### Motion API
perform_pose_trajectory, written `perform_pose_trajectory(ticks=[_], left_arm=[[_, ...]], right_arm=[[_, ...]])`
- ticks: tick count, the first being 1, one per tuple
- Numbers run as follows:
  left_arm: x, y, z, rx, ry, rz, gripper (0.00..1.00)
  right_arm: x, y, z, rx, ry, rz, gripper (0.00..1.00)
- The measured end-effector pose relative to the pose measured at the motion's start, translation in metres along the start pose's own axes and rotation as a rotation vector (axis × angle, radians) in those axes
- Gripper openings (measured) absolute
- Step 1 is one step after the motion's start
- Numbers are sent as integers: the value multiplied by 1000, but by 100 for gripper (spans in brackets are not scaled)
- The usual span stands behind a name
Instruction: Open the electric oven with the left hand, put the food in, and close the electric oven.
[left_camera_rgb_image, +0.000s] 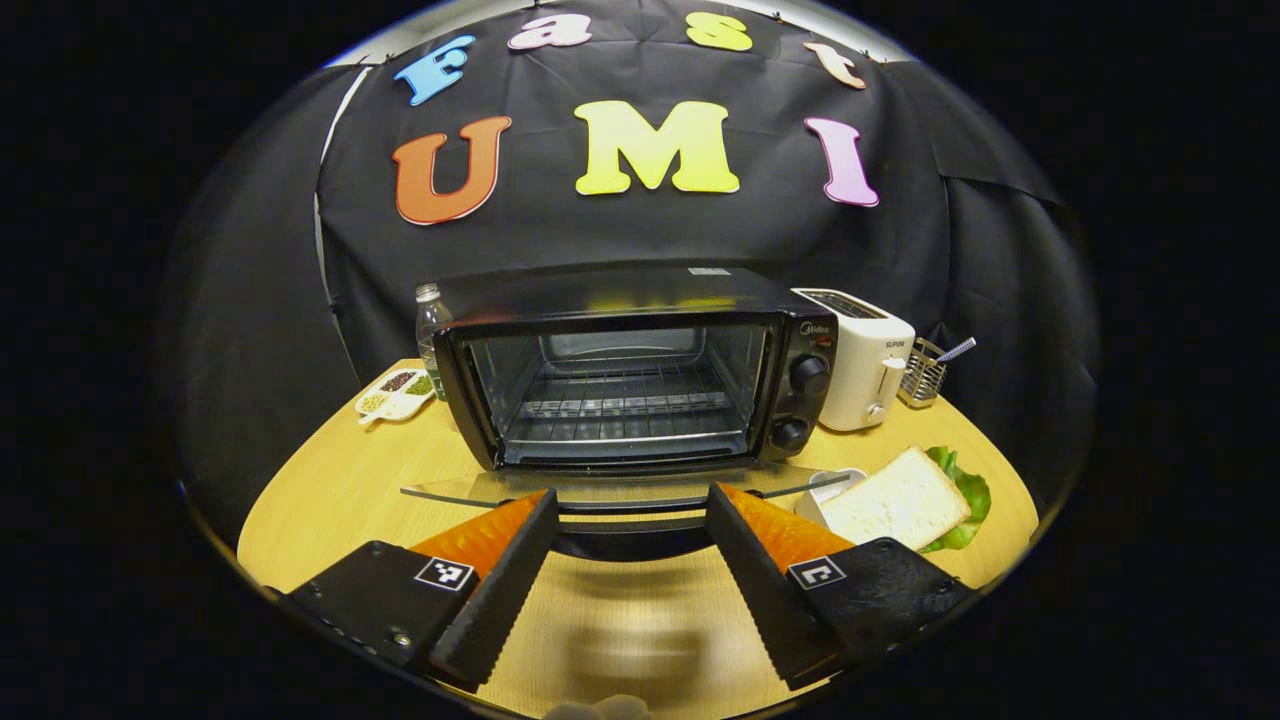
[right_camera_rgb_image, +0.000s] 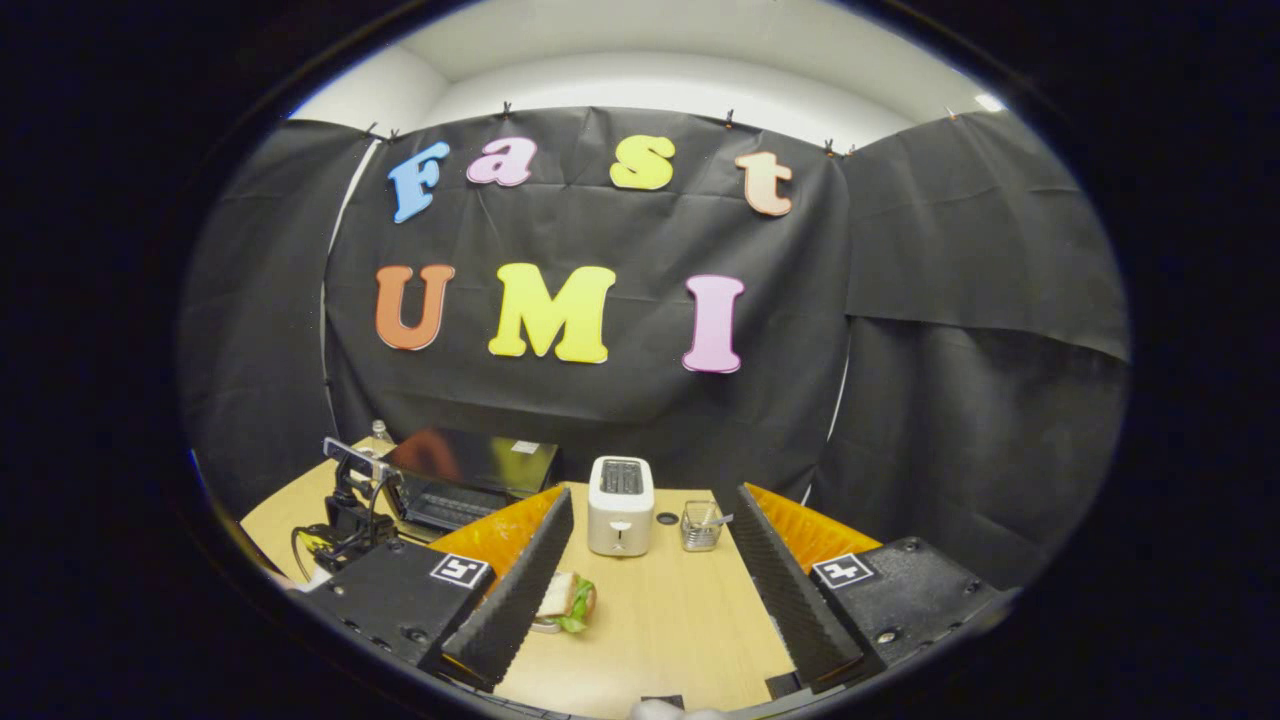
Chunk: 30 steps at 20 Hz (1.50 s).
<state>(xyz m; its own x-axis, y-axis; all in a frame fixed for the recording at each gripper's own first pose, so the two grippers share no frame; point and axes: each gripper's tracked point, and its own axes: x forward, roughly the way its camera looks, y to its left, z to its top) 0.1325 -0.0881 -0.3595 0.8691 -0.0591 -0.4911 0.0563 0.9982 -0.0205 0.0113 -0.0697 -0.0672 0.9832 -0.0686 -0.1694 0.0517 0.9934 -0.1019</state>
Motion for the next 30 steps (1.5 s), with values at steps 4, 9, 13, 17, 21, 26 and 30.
perform_pose_trajectory(ticks=[4, 9, 13, 17, 21, 26, 30], left_arm=[[-1, -2, -22, -2, 38, -1, 98], [-2, -5, -50, 5, 100, -3, 98], [7, -5, -83, -32, 188, -8, 96], [17, -5, -96, -35, 234, -13, 96], [12, 2, -83, -19, 186, 10, 96], [-31, 26, -29, -9, 53, 29, 96], [-94, 49, 26, -21, -65, 47, 96]], right_arm=[[-3, 0, -3, -10, 7, -1, 95], [-7, -3, -8, -23, 19, -9, 95], [-6, -4, -15, -27, 37, -15, 95], [-6, -6, -20, -35, 54, -25, 100], [-1, -5, -23, -28, 62, -18, 96], [21, -2, -48, 12, 104, 51, 96], [48, 4, -100, 94, 198, 122, 96]])
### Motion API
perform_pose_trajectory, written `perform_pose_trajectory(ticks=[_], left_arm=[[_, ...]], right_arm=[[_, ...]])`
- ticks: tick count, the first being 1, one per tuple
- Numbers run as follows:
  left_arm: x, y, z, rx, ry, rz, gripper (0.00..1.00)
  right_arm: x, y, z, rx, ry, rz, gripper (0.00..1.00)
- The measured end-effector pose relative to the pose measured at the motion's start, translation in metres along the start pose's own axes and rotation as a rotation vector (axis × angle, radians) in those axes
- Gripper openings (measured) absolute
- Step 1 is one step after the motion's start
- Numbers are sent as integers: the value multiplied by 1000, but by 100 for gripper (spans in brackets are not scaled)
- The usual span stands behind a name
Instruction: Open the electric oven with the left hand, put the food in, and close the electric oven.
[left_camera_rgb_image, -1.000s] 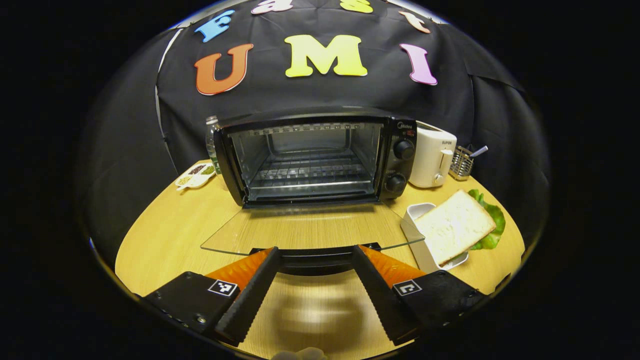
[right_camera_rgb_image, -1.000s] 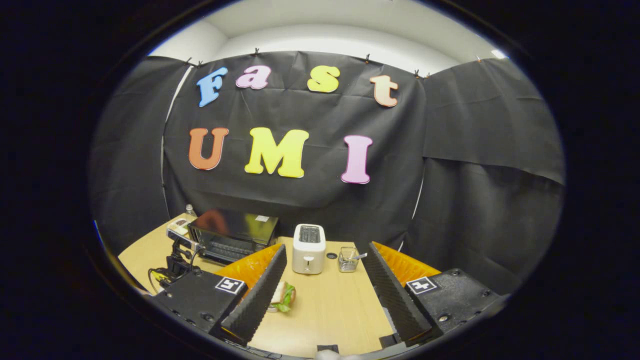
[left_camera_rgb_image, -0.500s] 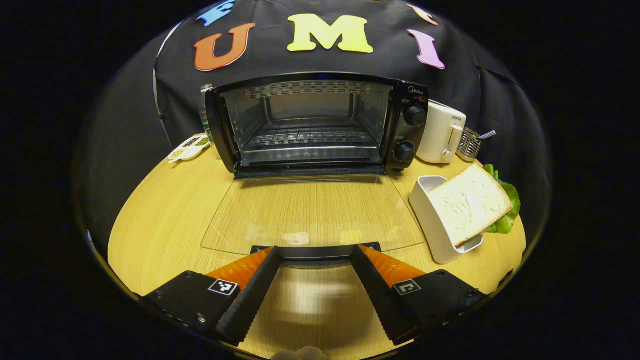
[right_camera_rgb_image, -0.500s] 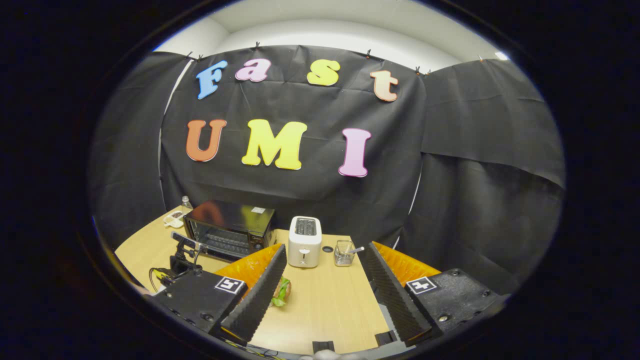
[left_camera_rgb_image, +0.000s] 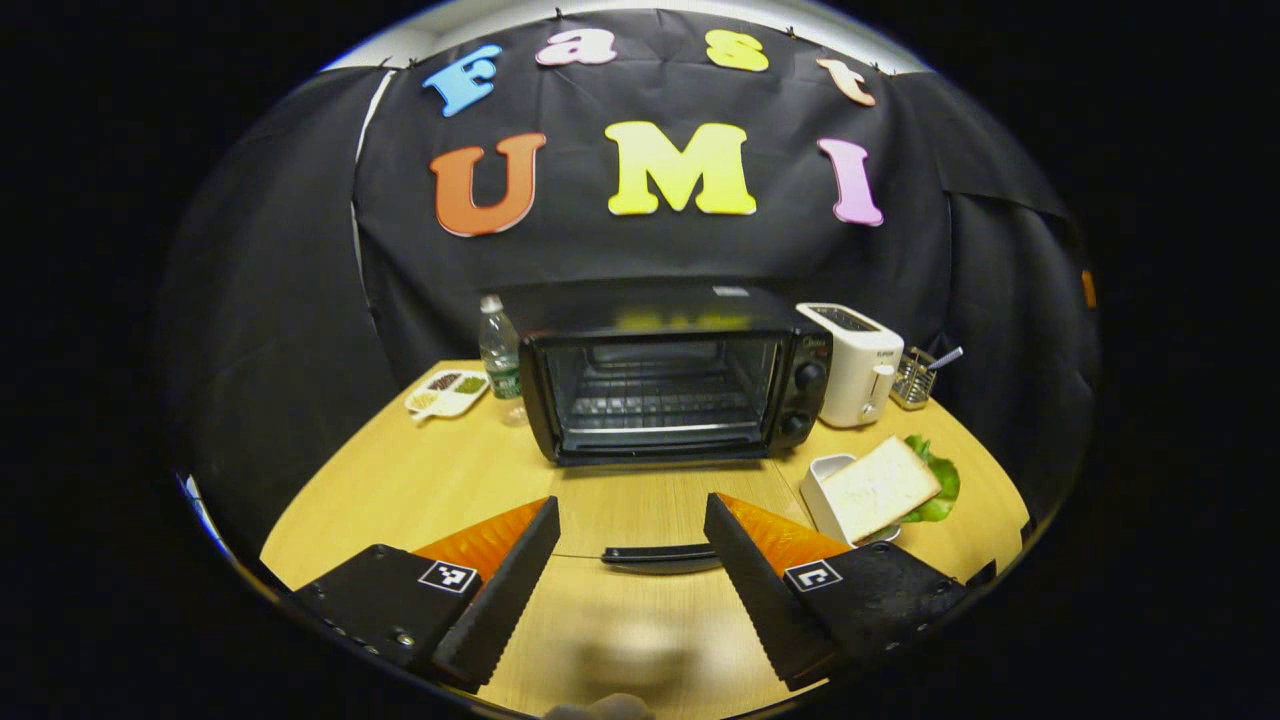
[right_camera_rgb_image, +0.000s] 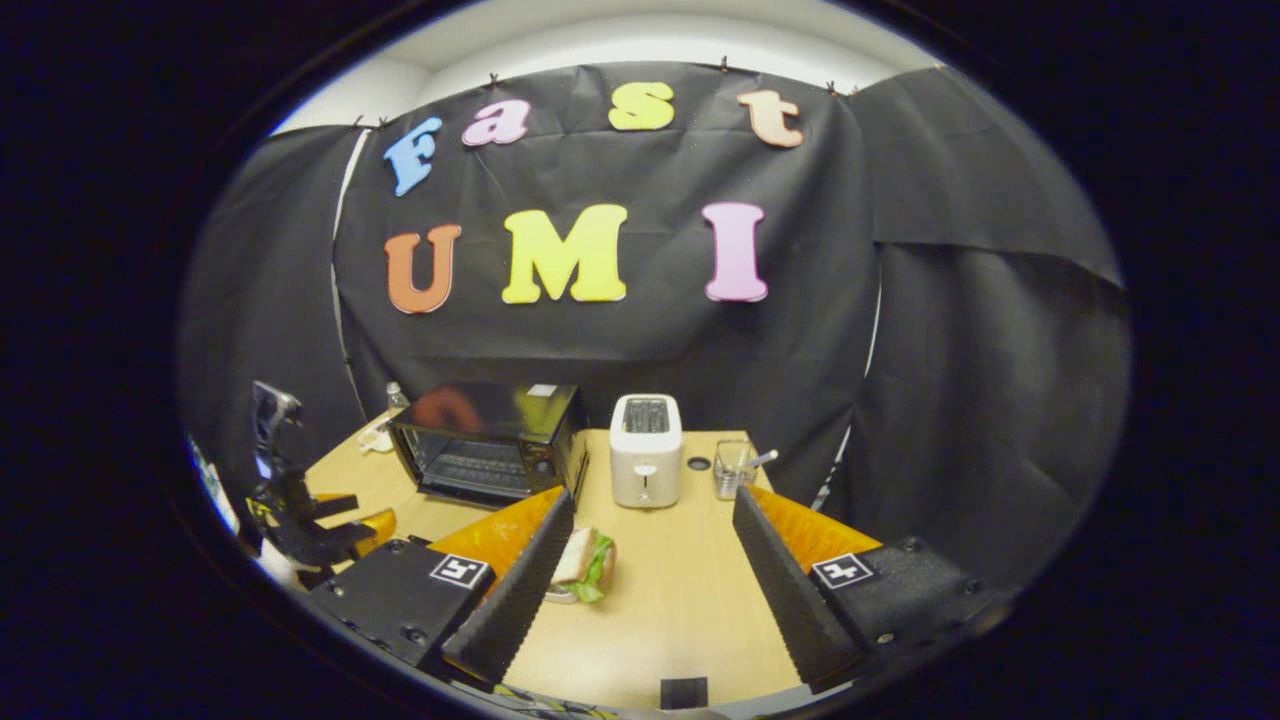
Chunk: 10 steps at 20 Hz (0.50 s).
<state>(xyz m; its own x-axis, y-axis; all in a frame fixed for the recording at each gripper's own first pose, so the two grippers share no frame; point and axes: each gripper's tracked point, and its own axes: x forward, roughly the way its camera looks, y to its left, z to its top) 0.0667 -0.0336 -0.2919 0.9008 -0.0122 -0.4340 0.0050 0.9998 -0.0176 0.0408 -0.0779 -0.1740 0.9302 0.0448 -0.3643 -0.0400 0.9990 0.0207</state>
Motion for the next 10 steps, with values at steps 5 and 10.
perform_pose_trajectory(ticks=[5, 10], left_arm=[[-70, 14, 67, -12, -129, 27, 96], [-128, 8, 113, -19, -211, 37, 95]], right_arm=[[52, 7, -84, -42, 163, 66, 95], [95, 43, -146, 47, 299, 244, 100]])
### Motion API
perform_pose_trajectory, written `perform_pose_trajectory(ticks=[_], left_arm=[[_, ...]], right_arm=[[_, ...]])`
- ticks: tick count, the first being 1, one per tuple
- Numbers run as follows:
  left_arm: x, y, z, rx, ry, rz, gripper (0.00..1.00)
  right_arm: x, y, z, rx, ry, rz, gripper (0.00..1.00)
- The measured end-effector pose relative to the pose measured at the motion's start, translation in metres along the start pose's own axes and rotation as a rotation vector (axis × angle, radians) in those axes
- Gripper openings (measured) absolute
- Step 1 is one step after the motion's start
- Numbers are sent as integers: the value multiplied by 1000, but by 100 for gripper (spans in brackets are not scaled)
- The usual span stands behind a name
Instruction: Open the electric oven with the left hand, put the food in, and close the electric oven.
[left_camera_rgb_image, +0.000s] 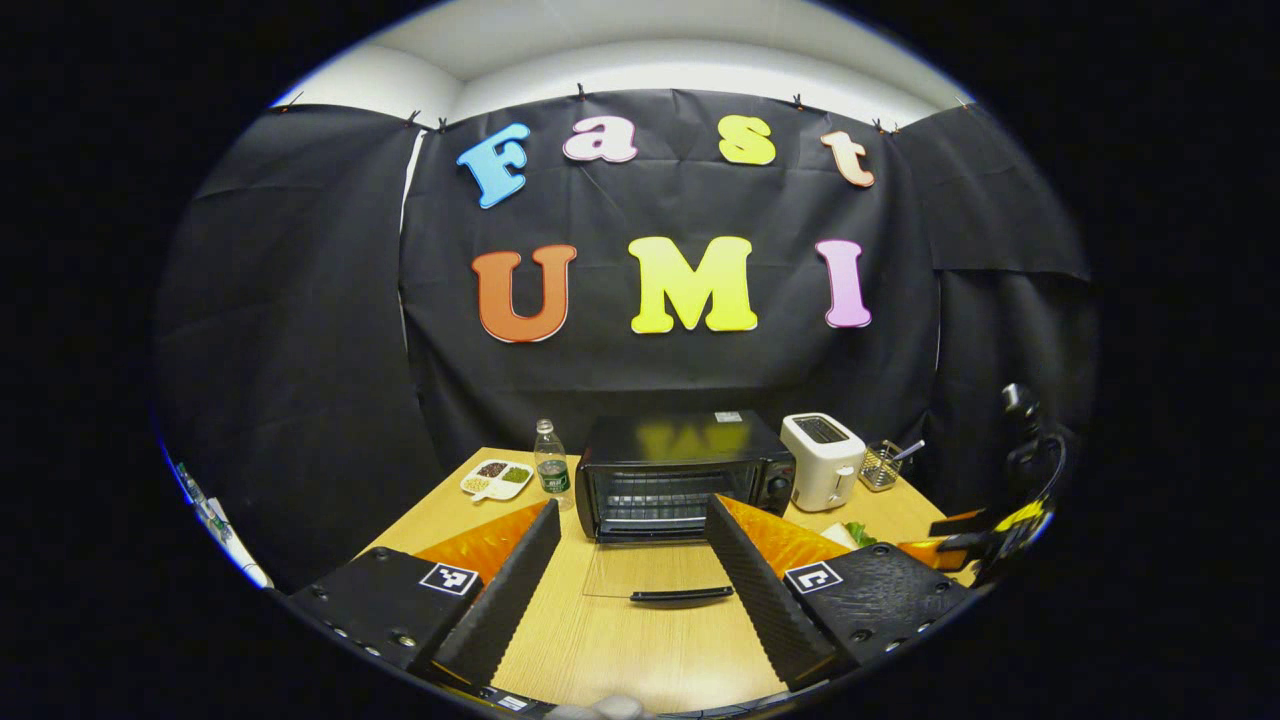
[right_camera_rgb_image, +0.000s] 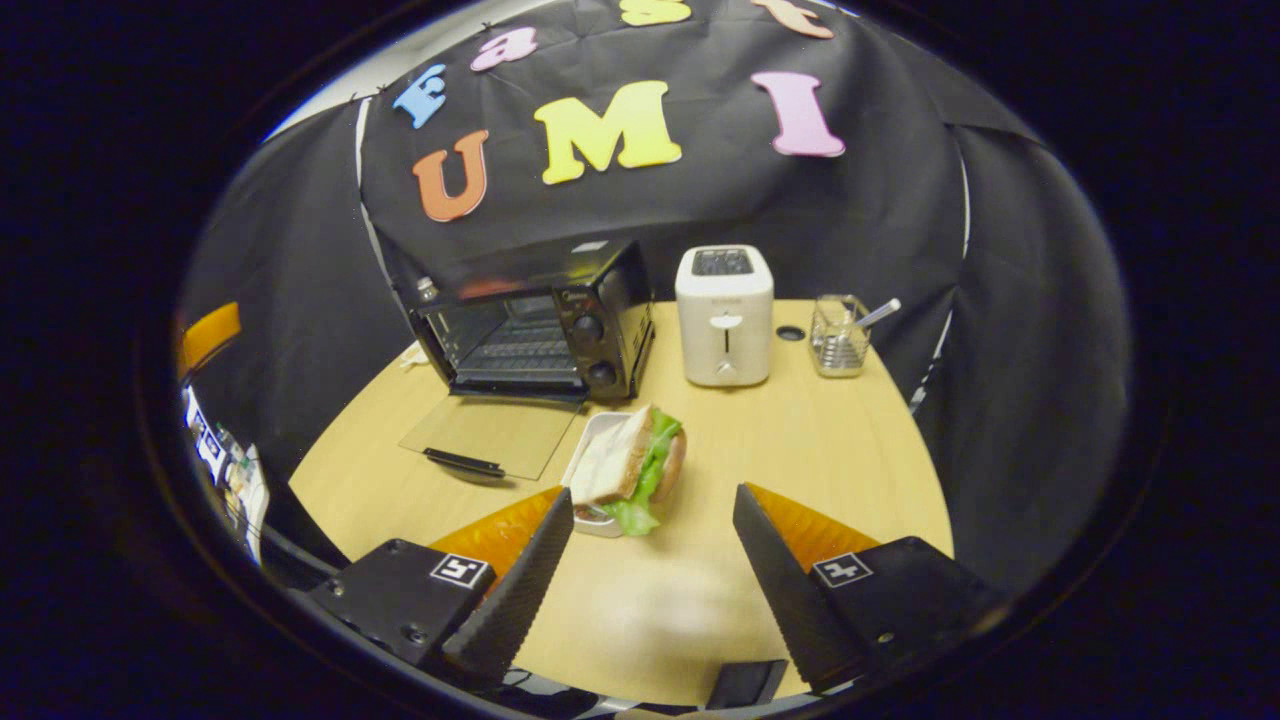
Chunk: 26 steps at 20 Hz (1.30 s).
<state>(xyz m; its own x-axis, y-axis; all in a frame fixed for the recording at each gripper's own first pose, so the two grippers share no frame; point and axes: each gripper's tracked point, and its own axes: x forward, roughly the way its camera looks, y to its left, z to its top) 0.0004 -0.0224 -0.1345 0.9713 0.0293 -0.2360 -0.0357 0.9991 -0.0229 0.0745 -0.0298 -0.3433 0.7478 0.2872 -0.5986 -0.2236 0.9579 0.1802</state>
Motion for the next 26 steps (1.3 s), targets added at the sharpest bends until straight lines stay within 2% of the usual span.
perform_pose_trajectory(ticks=[1, 2, 3, 4, 7, 8, 9, 10, 11, 12, 13, 14, 15, 16, 17, 18, 19, 20, 21, 22, 23, 25, 26], left_arm=[[-8, 0, 11, -3, -17, 11, 96], [-13, 2, 21, -1, -28, 26, 96], [-19, 5, 28, -3, -30, 48, 96], [-24, 1, 33, -11, -32, 56, 96], [-32, -4, 50, -31, -42, 95, 95], [-31, -4, 53, -31, -44, 111, 95], [-31, -5, 54, -31, -41, 127, 95], [-31, -7, 54, -35, -35, 139, 95], [-29, -9, 53, -39, -24, 154, 95], [-26, -10, 51, -40, -14, 169, 95], [-26, -11, 49, -40, -3, 184, 95], [-24, -13, 48, -34, 7, 197, 95], [-23, -16, 47, -28, 14, 205, 95], [-22, -19, 44, -23, 27, 214, 95], [-22, -22, 41, -19, 44, 221, 95], [-23, -24, 40, -18, 47, 219, 96], [-23, -25, 41, -16, 42, 212, 96], [-22, -27, 42, -9, 39, 198, 95], [-20, -27, 39, -4, 42, 188, 95], [-20, -26, 38, -4, 42, 169, 96], [-19, -25, 40, 10, 31, 149, 96], [-17, -19, 40, 24, 19, 114, 96], [-17, -18, 41, 29, 16, 93, 96]], right_arm=[[12, -2, -4, 6, 13, 18, 100], [22, -4, -7, 13, 29, 32, 92], [34, -4, -9, 26, 42, 63, 89], [45, -5, -10, 48, 55, 86, 99], [77, -12, -7, 110, 107, 149, 97], [86, -14, -4, 130, 121, 168, 84], [94, -15, -1, 160, 131, 196, 84], [100, -12, 3, 199, 140, 229, 96], [106, -7, 4, 239, 163, 267, 82], [109, -6, 3, 275, 189, 286, 88], [113, -6, 3, 310, 210, 304, 71], [116, -4, 4, 348, 223, 324, 76], [115, -3, 6, 383, 226, 337, 60], [114, -1, 8, 408, 227, 356, 51], [114, 2, 7, 431, 233, 375, 50], [113, 3, 8, 451, 237, 384, 49], [112, 9, 10, 470, 237, 391, 36], [110, 13, 12, 467, 233, 394, 41], [105, 15, 17, 463, 212, 391, 30], [99, 17, 24, 455, 188, 374, 30], [90, 20, 36, 458, 155, 361, 48], [70, 33, 69, 483, 56, 341, 29], [60, 41, 85, 493, -2, 328, 39]])
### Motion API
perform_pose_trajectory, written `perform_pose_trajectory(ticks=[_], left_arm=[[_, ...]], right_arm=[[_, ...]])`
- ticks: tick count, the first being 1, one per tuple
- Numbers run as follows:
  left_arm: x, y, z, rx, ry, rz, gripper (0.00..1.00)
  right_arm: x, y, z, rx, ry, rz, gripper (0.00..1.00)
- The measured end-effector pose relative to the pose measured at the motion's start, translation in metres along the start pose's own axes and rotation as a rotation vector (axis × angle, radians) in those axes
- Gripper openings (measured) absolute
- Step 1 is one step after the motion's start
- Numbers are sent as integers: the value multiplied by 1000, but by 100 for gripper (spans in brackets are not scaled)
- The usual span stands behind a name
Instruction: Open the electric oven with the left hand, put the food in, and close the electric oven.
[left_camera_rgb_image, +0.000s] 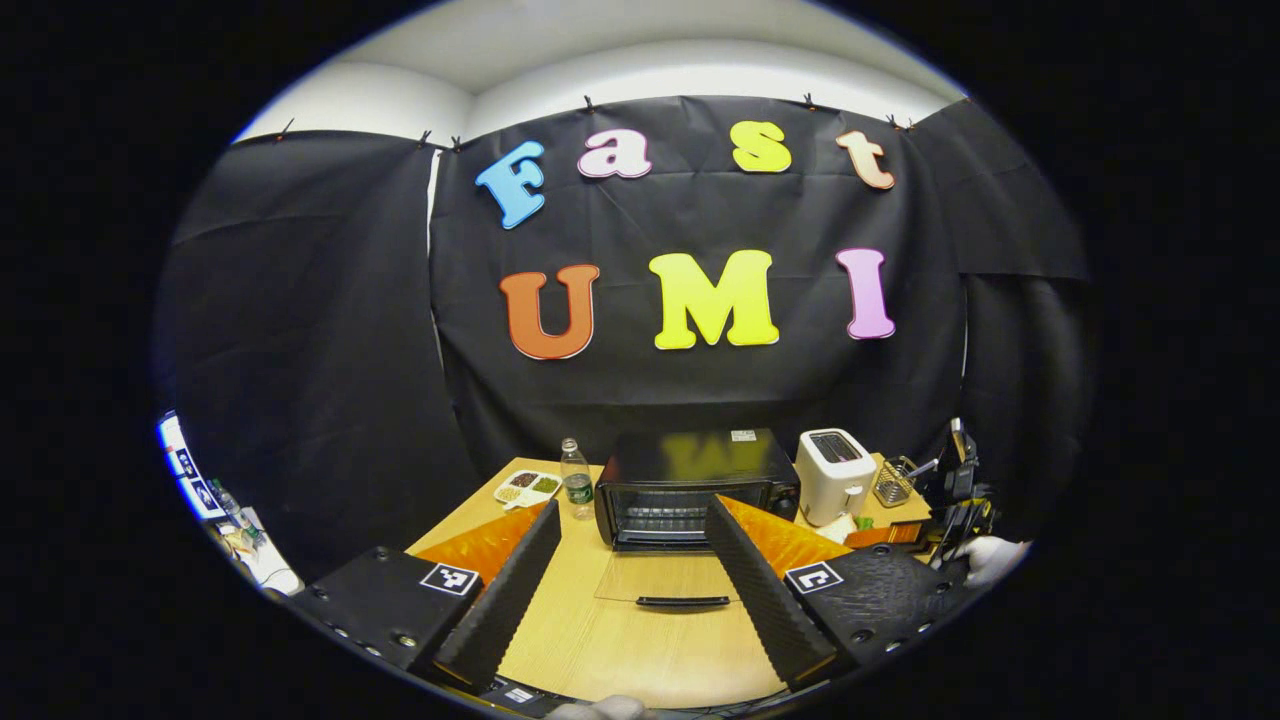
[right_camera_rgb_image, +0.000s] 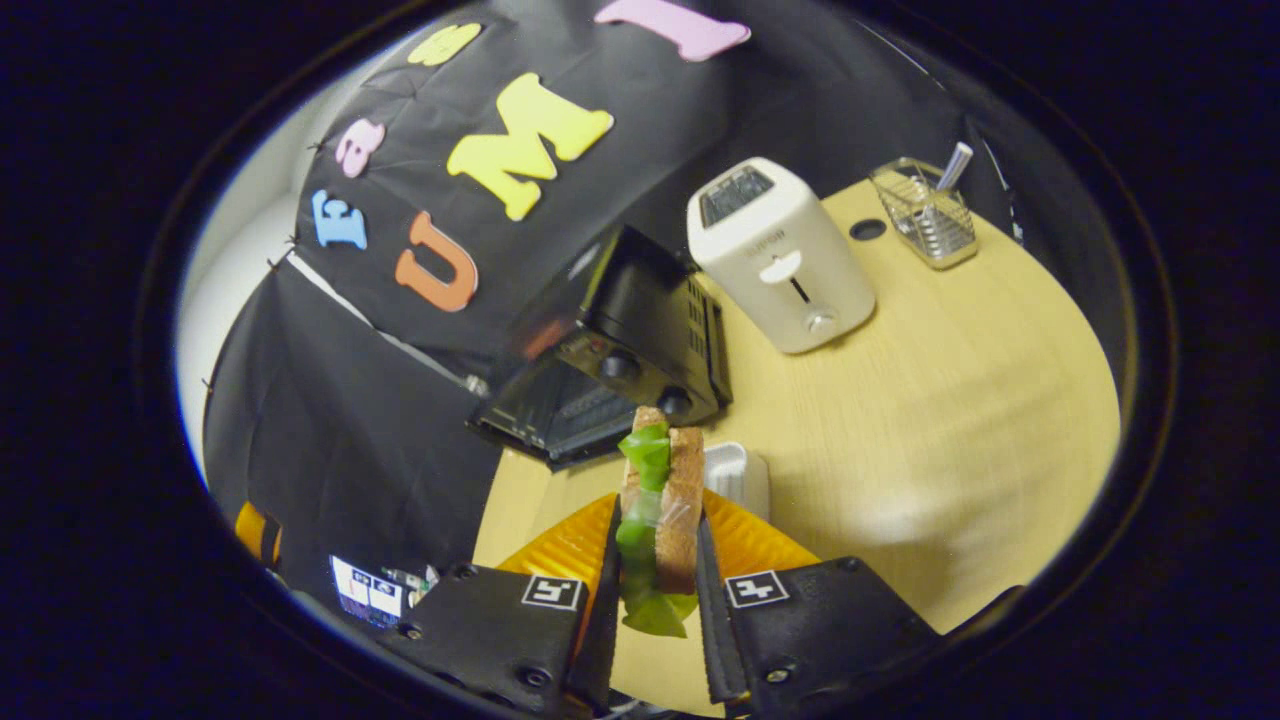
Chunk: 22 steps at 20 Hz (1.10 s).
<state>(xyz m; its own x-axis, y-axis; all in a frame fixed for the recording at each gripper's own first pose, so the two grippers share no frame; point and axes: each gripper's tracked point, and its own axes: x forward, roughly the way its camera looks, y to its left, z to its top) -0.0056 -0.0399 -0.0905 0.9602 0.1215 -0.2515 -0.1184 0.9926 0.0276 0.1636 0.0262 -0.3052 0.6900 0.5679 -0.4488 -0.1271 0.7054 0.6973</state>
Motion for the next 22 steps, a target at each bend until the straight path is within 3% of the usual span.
perform_pose_trajectory(ticks=[4, 8, 11, 16, 22], left_arm=[[-1, 4, -1, -3, -20, -74, 96], [-6, 14, -9, 13, -26, -135, 96], [-10, 30, -19, 47, -20, -153, 95], [-13, 64, -46, 116, 34, -165, 95], [-6, 99, -68, 160, 97, -149, 96]], right_arm=[[-6, 58, 21, 30, -222, -16, 38], [20, 100, 0, 46, -315, 5, 39], [56, 110, -20, 102, -389, 1, 39], [125, 113, -50, 294, -473, 9, 39], [209, 117, -54, 469, -561, -12, 38]])
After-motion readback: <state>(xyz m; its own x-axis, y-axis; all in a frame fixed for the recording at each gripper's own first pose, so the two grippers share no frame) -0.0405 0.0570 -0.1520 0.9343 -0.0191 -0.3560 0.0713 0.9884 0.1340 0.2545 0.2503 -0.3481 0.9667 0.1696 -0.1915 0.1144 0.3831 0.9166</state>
